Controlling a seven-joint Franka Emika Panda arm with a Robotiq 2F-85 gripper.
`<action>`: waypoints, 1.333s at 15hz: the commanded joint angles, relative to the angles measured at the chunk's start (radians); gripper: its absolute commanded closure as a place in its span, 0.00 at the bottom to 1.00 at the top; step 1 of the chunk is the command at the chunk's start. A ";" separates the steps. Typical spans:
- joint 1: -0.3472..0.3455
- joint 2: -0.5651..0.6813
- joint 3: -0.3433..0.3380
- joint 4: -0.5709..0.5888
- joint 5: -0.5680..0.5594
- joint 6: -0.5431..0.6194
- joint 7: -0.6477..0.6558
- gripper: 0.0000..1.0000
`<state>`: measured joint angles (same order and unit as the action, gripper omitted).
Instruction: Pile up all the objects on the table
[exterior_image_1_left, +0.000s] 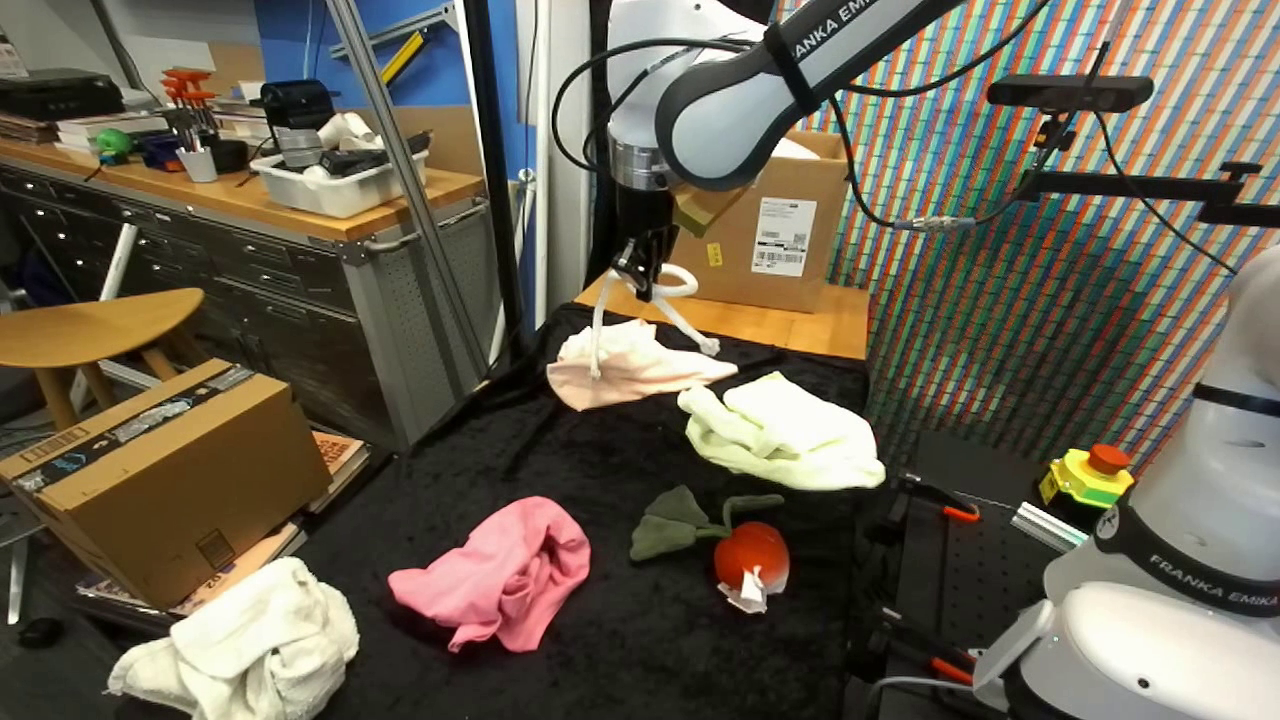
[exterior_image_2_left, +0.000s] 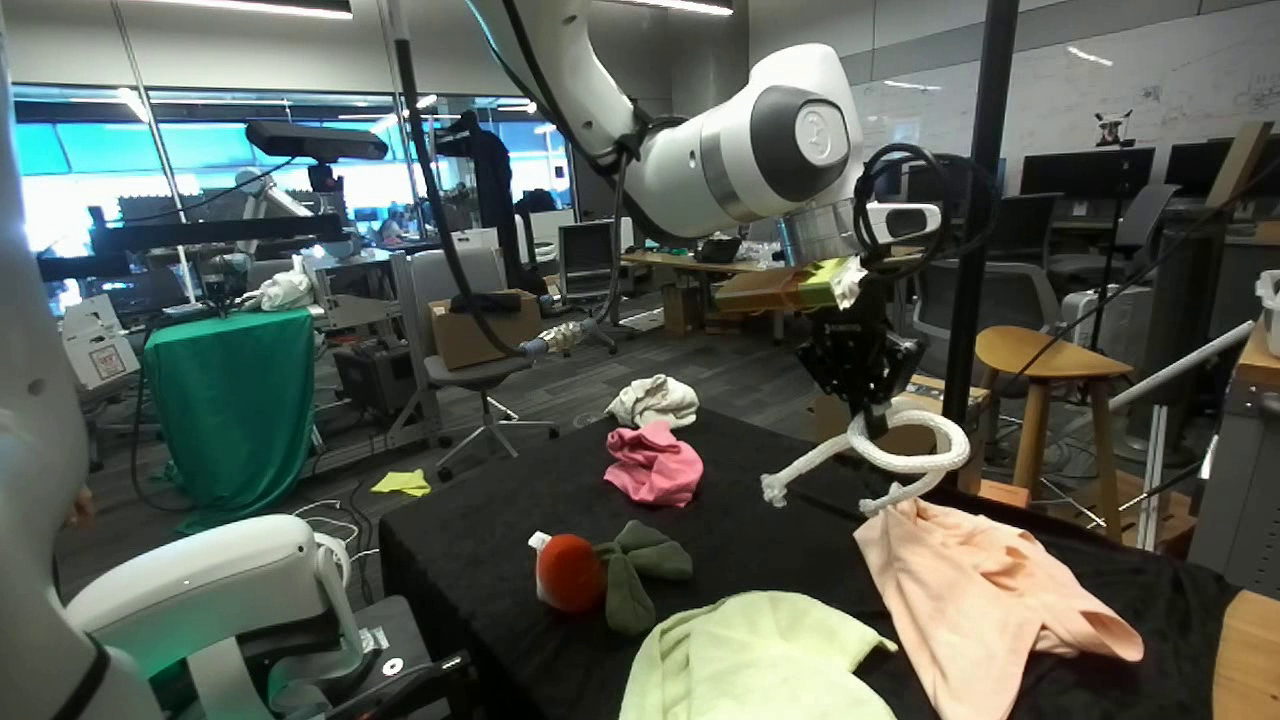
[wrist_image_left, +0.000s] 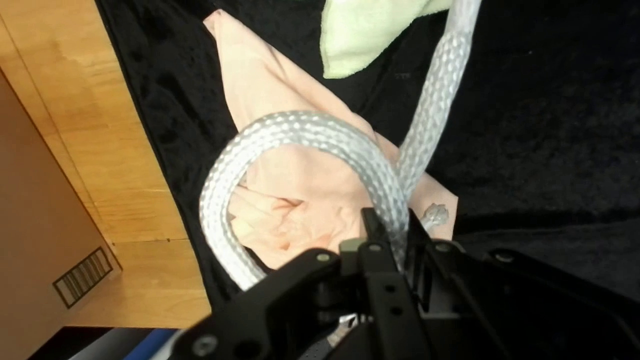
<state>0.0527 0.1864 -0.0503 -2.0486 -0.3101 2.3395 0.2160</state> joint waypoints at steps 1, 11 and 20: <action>0.005 0.012 -0.013 0.030 -0.046 0.028 0.104 0.93; 0.019 -0.014 -0.001 0.020 -0.076 -0.039 0.155 0.17; 0.100 -0.061 0.144 0.076 -0.070 -0.328 -0.083 0.00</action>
<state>0.1149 0.1282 0.0522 -2.0142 -0.3745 2.1013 0.1894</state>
